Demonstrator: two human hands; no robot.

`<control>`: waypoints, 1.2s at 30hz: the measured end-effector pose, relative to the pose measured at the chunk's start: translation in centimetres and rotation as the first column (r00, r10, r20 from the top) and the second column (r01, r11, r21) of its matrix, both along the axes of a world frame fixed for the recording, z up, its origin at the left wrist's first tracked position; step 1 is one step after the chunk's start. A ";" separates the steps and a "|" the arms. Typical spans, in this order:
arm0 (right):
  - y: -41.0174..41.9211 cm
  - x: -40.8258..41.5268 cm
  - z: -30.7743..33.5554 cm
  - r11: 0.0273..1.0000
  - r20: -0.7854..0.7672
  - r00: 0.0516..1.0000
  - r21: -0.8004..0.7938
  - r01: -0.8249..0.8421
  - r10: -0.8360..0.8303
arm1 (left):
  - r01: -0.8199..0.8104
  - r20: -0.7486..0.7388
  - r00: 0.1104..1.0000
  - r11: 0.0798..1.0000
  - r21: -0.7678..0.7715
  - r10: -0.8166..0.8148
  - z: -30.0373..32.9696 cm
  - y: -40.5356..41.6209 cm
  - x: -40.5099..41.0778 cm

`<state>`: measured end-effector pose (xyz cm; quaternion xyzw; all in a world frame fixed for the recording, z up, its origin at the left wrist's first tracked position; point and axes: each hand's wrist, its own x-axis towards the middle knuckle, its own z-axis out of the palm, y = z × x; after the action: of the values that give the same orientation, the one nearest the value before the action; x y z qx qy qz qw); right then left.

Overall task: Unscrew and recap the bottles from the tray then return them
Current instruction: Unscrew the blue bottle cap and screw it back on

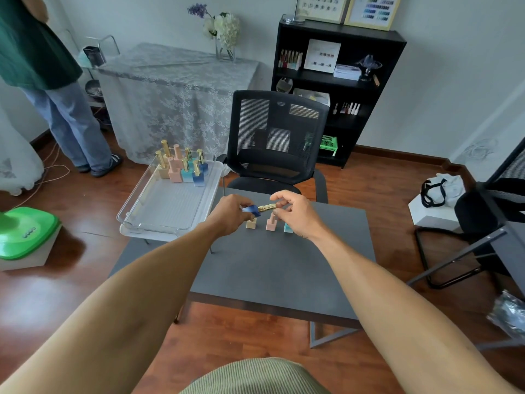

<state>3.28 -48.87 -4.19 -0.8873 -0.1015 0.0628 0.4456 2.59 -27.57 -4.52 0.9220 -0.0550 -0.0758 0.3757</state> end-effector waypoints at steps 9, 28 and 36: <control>0.3 0.4 -0.2 0.999 -0.028 0.999 -0.016 0.034 -0.034 | -0.025 0.008 1.000 1.000 0.015 0.025 -0.2 0.0 0.3; 0.0 0.3 -0.6 1.000 -0.016 1.000 -0.019 -0.011 0.011 | -0.007 -0.004 1.000 1.000 0.028 0.007 -0.2 -0.9 0.5; -0.1 0.9 -1.5 0.998 -0.022 0.999 -0.057 0.034 -0.035 | -0.004 -0.017 1.000 1.000 0.022 0.004 -0.1 -1.2 0.6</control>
<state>4.19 -49.01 -5.70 -0.9003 -0.0794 0.0681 0.4225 3.20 -28.79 -4.65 0.9254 -0.0491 -0.0837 0.3664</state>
